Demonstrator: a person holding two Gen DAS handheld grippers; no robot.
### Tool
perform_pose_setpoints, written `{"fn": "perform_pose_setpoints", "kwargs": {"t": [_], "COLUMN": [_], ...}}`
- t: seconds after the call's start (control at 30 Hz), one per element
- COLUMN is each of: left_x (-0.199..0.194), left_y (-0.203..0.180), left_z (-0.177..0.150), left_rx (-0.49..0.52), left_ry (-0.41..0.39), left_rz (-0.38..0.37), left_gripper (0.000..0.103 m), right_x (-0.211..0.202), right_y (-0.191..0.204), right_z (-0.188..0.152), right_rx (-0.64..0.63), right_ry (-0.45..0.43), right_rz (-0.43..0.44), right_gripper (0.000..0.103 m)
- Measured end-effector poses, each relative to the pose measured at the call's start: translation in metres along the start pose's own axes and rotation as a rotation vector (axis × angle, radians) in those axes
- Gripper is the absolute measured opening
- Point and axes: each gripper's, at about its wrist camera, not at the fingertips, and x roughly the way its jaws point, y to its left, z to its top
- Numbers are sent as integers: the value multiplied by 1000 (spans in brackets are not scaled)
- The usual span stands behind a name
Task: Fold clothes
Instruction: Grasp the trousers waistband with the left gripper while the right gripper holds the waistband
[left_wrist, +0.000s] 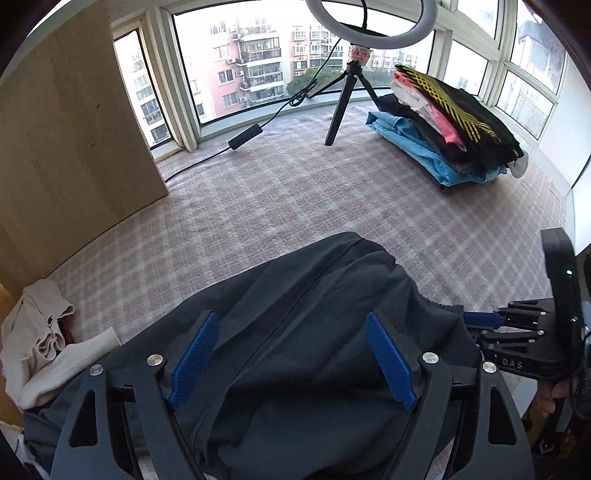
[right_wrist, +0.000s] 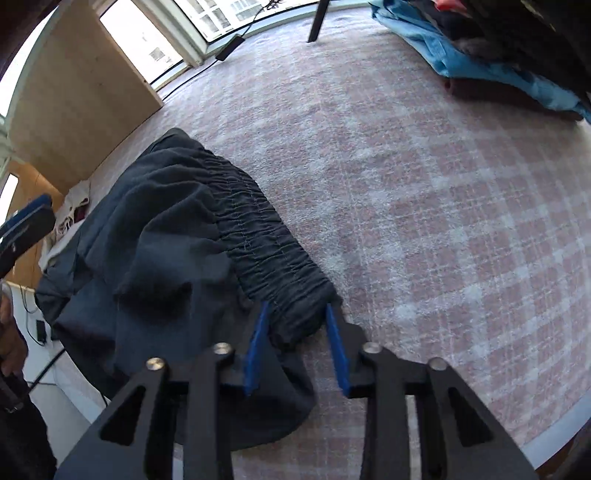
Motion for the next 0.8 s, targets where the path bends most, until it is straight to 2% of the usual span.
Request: {"fn": "perform_pose_setpoints", "kwargs": {"t": [0.07,0.13,0.2,0.23,0.27,0.37,0.47,0.5,0.57,0.67,0.8], "left_x": [5,6,11,15,20,37,50,54,63,76,63], "left_y": [-1,-2,-6,-10,-16,-39,-40,-40,-41,-42,-23], "left_z": [1,4,8,11,12,14,2,-2,-10,-22,-22], "left_rx": [-20,-32,-29,-22,-4,74,94,101,114,133,97], "left_ry": [18,28,45,58,72,108,146,159,185,223,191], "left_rz": [41,61,67,62,58,55,53,52,50,48,45], "left_gripper": [81,81,81,81,81,81,81,81,81,80,81], "right_x": [-6,-9,-12,-17,-22,-30,-21,-17,-6,0,8], "right_y": [6,11,17,13,9,-27,-51,-54,-52,-41,-36], "right_z": [-6,-18,-30,-33,-35,-28,-20,-17,-14,-8,-3], "right_rx": [-62,-135,-206,-197,-187,9,140,164,197,201,290], "right_ry": [10,65,120,111,101,51,41,43,61,45,72], "right_rz": [81,136,189,161,134,128,90,104,134,133,234], "right_gripper": [18,3,3,3,7,42,43,43,43,45,45]}}
